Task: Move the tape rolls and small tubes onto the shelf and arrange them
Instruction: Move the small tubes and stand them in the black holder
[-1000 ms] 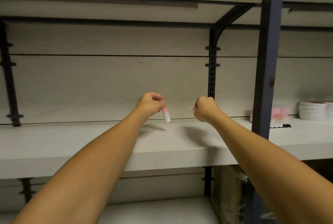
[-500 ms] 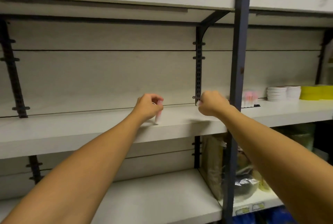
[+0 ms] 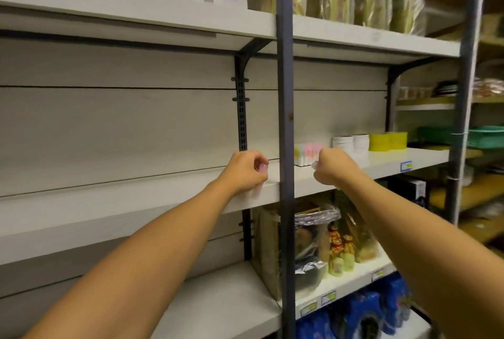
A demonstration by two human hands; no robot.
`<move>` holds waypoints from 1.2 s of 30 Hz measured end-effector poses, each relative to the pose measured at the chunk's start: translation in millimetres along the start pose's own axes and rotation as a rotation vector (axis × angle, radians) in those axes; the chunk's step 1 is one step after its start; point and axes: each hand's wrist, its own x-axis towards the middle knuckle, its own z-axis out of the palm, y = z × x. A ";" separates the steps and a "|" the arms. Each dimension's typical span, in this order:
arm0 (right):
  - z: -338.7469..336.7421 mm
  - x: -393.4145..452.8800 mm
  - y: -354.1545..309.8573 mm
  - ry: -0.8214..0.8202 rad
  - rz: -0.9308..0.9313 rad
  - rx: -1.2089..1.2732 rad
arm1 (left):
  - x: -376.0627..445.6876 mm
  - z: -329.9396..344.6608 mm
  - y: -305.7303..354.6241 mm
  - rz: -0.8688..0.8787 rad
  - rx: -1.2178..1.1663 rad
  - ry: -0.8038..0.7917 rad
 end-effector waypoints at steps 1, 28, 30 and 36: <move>-0.1 1.0 10.5 0.002 0.019 -0.002 | 4.6 8.7 8.2 0.022 -0.012 -0.010; 47.9 169.4 233.5 0.077 -0.086 0.287 | 213.6 188.8 75.8 -0.055 0.043 0.122; 54.7 180.5 232.5 0.082 -0.133 0.317 | 224.9 198.0 71.3 -0.069 0.055 0.129; 81.6 223.0 228.1 0.144 -0.248 0.436 | 264.4 223.9 53.2 -0.054 0.051 0.189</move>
